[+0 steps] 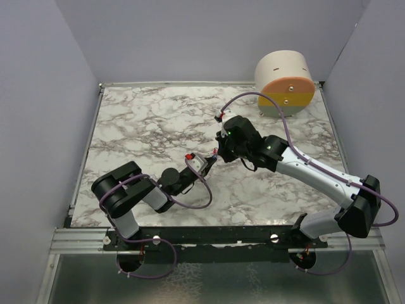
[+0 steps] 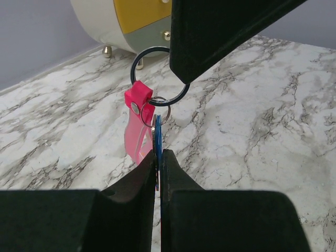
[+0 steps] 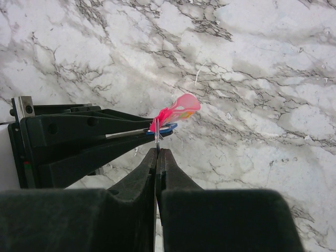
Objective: Put the keys on the keyring
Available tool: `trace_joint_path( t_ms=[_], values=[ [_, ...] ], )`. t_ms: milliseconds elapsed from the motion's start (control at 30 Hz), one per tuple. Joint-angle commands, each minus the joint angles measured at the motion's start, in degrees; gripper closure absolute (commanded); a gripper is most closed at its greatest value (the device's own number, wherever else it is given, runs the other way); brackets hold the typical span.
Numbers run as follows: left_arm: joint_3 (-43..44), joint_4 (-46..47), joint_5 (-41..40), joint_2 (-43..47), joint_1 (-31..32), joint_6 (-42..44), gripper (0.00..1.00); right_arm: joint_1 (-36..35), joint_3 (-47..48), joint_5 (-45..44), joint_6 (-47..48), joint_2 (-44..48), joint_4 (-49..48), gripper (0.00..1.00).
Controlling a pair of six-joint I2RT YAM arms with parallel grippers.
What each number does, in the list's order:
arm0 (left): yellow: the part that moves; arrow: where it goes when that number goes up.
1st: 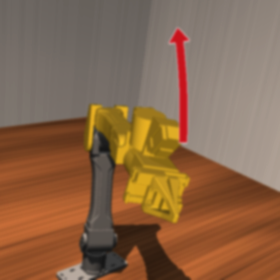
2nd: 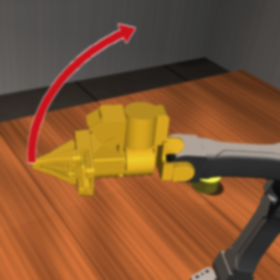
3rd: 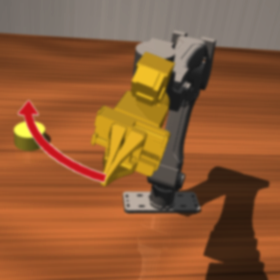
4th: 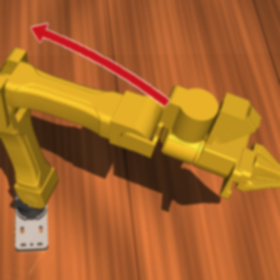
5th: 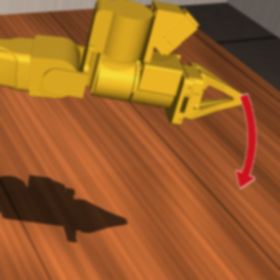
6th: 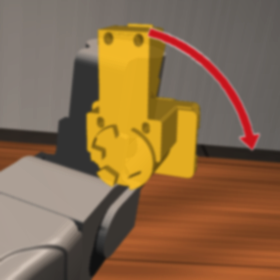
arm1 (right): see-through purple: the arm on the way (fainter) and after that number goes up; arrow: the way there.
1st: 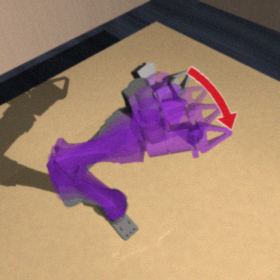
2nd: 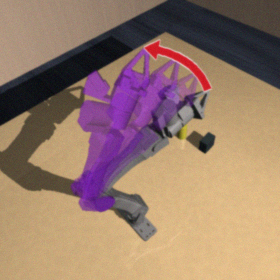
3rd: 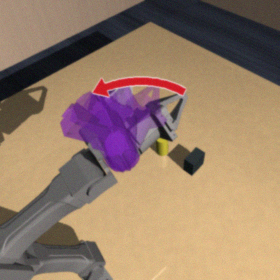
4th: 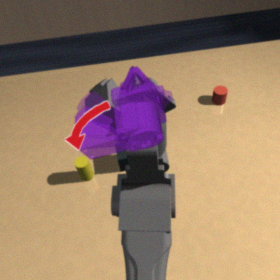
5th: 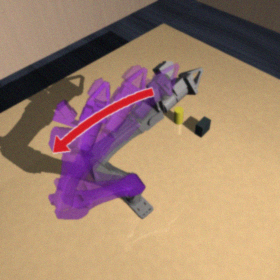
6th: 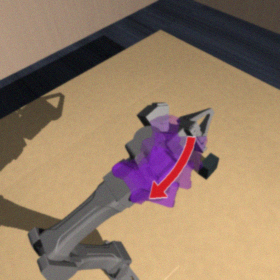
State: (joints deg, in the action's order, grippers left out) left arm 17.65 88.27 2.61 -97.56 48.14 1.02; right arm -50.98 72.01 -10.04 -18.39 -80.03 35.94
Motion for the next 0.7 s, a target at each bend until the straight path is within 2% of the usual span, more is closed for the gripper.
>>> trace_joint_path(
  t_ms=[0, 667],
  values=[
    [-1.26, 12.71, -1.44, 2.38, 0.26, 0.35, 1.0, -0.08, -0.26, -1.64, -0.54, 0.58, -1.32, 0.99],
    [-5.37, 12.63, -3.55, 7.04, 0.29, 2.86, 1.0, -0.08, 0.74, -2.22, 0.12, -1.23, -0.52, 0.99]
  ],
)
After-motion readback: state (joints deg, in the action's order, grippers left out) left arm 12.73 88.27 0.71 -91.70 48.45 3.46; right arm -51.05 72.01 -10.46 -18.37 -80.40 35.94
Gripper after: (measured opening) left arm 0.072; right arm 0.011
